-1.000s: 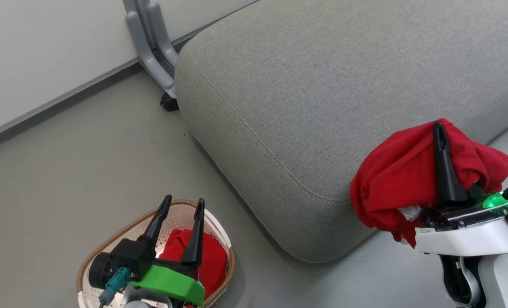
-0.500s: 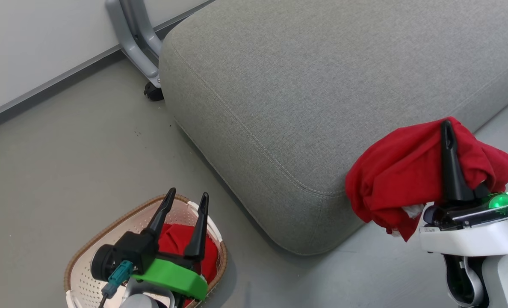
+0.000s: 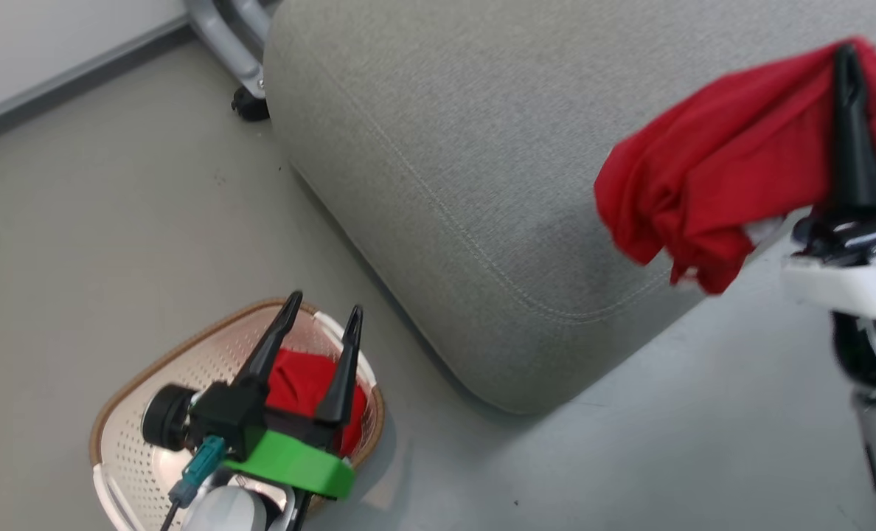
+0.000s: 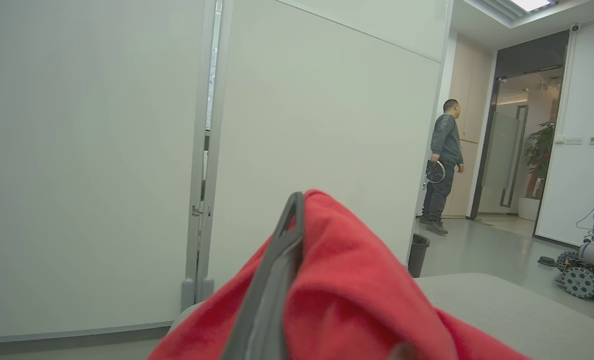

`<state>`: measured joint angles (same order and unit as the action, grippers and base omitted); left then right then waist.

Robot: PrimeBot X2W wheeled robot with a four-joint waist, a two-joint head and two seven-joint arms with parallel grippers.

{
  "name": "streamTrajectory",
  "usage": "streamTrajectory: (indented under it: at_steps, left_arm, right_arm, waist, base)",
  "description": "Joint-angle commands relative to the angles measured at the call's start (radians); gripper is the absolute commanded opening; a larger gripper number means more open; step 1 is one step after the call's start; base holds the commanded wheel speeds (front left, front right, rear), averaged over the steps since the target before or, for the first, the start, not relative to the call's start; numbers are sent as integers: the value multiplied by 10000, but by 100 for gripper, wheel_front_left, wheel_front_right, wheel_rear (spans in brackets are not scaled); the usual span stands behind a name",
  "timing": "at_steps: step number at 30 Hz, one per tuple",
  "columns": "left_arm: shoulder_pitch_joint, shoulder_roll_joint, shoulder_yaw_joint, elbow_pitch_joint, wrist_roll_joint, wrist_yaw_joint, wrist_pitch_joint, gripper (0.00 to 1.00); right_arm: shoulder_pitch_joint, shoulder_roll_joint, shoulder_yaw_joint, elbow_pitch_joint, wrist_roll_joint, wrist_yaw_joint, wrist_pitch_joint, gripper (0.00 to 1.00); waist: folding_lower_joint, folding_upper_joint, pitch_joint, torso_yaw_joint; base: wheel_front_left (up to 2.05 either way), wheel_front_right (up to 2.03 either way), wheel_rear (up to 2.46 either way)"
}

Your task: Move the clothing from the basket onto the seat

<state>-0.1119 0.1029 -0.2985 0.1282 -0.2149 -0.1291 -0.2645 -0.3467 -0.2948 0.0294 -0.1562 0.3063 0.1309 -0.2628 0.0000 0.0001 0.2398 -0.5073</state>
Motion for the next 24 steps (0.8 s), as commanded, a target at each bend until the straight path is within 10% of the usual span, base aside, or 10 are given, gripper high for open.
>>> streamTrajectory:
  at_steps: [1,24]
  left_arm:
    - [-426,159,-156,-239,146,-23,3,100]
    - [-2719,907,-1394,-1089,473,-20,3,100]
  right_arm:
    - [-718,-323,-248,180,-14,-4,-31,0]
    - [-6001,-2176,-1704,4029,-69,-6,-29,0]
  waist:
    - [0,-1,921,834]
    - [0,-1,4466,3067]
  base:
    - [0,0,0]
    - [0,0,0]
